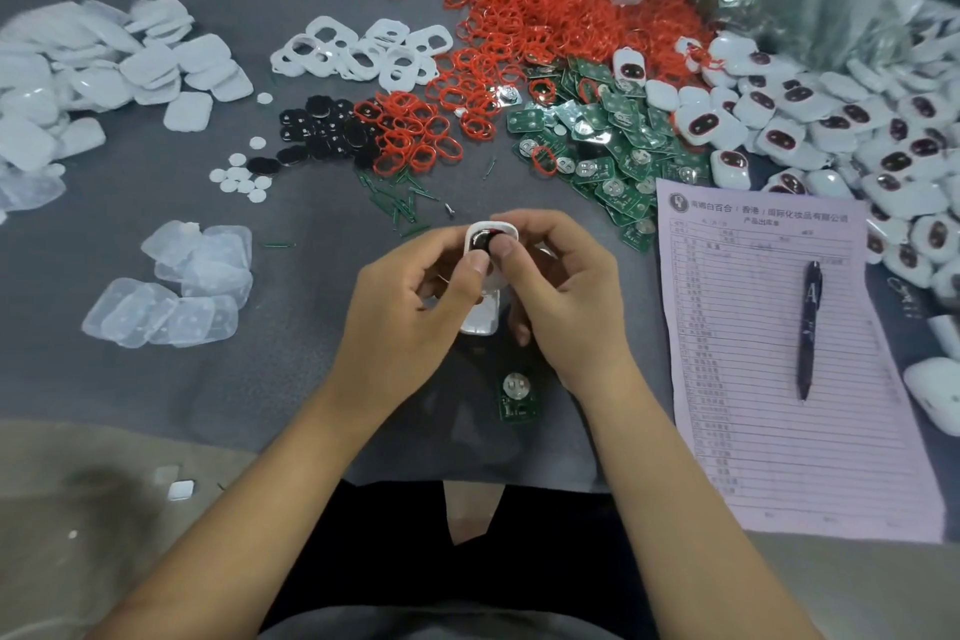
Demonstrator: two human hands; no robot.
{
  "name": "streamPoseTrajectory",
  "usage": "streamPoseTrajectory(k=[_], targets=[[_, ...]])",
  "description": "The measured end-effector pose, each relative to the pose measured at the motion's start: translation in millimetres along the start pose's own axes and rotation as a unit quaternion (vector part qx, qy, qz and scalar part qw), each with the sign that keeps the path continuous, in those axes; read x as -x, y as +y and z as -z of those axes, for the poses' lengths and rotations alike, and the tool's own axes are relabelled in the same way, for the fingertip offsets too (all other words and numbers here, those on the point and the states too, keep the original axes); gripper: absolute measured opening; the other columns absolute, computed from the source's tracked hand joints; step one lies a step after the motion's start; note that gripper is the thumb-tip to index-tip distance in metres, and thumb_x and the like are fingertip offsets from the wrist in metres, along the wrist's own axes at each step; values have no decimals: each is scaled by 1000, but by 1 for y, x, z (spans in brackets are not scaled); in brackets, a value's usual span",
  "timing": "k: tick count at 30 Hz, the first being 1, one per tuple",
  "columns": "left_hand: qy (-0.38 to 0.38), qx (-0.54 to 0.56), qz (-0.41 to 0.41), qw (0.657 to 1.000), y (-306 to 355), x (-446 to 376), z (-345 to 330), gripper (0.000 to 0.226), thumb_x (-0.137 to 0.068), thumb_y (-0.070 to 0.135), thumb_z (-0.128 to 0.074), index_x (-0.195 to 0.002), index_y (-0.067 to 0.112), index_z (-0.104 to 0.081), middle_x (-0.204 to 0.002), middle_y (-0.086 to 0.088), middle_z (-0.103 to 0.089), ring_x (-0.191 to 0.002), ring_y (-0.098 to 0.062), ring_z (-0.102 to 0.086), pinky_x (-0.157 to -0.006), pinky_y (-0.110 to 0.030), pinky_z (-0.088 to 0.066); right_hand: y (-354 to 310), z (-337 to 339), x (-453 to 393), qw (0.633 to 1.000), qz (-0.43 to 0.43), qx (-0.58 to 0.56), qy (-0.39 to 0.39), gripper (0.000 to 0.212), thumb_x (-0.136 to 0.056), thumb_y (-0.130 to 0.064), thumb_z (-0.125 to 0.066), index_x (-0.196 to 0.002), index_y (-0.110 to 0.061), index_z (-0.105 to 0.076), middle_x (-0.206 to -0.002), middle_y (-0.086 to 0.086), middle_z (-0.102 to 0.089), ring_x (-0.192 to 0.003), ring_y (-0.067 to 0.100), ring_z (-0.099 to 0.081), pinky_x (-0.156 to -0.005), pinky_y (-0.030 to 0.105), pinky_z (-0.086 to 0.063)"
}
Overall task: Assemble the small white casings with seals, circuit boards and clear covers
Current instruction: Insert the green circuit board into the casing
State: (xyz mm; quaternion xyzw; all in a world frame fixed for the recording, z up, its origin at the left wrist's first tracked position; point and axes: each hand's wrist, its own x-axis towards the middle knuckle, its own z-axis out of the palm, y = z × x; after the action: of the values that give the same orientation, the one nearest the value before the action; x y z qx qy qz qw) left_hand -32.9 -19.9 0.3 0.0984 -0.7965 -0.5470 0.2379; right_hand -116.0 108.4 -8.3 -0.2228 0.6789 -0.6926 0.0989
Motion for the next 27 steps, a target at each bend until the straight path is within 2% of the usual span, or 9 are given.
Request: streamPoseTrajectory(k=[2,4,7,10,13,16,19,23,27], targets=[[14,-1,18,1000,-3,-1,-1,20,-101,19,-63,-112,34,-71,-94,14,-76,-82,-8,-74,-68,-20,-54,-1,-2,0,1000,3,-1,-3,12,-100,-12,-65,-101,-23,-71,-76,4,-66,-43,7,-54,-36,21,-40],[28,-5,27,999,-5,0,-1,16,-99,20,-64,-110,25,-74,-91,11,-76,-81,-12,-74,-68,-29,-57,-2,-2,2,1000,11,4,-10,13,-100,-10,-65,-102,-22,-70,-78,0,-67,-46,7,-58,-37,21,-42],[37,-15,8,999,-5,0,-1,15,-100,15,-65,-110,23,-74,-94,14,-75,-86,-11,-74,-72,-24,-56,-3,-2,3,1000,20,12,-10,14,-100,-11,-66,-103,-25,-69,-80,-4,-66,-53,10,-61,-39,25,-47],[55,-43,-31,997,-3,1,-2,19,-99,12,-67,-114,22,-73,-98,15,-75,-91,-9,-72,-77,-19,-54,-3,-4,4,999,18,13,26,20,-96,-14,-70,-90,-29,-58,-76,11,-56,-49,17,-59,-39,25,-46],[48,-86,-83,992,-3,2,-3,29,-97,11,-72,-126,14,-72,-110,7,-74,-98,-10,-71,-86,-24,-55,-3,-5,5,998,19,12,58,28,-94,-12,-70,-82,-34,-58,-72,15,-54,-52,17,-61,-43,28,-52],[16,-123,-130,984,-6,2,-4,51,-90,4,-75,-139,6,-63,-122,4,-62,-110,-6,-61,-97,-21,-49,-4,-2,5,998,35,17,45,16,-99,-10,-63,-100,-24,-70,-84,0,-72,-72,16,-71,-60,38,-62],[-9,-134,-151,979,-8,2,-4,69,-84,-3,-77,-148,4,-53,-128,-1,-49,-117,-10,-52,-103,-19,-43,-6,1,5,999,18,-32,14,15,-100,-11,-63,-110,-15,-73,-91,-3,-77,-85,13,-74,-69,32,-62],[12,-92,-118,989,-8,0,-1,49,-93,6,-64,-142,11,-61,-120,-5,-58,-110,-12,-60,-97,-24,-49,-5,3,4,996,-38,-74,14,15,-96,-10,-69,-110,-8,-75,-91,8,-78,-77,21,-74,-58,38,-62],[33,-22,-79,996,-10,1,1,31,-97,4,-62,-126,14,-69,-111,-2,-66,-104,-21,-66,-90,-35,-55,-3,2,3,993,-53,-106,-3,14,-98,-9,-63,-107,-10,-74,-86,2,-77,-69,17,-72,-51,33,-59]])
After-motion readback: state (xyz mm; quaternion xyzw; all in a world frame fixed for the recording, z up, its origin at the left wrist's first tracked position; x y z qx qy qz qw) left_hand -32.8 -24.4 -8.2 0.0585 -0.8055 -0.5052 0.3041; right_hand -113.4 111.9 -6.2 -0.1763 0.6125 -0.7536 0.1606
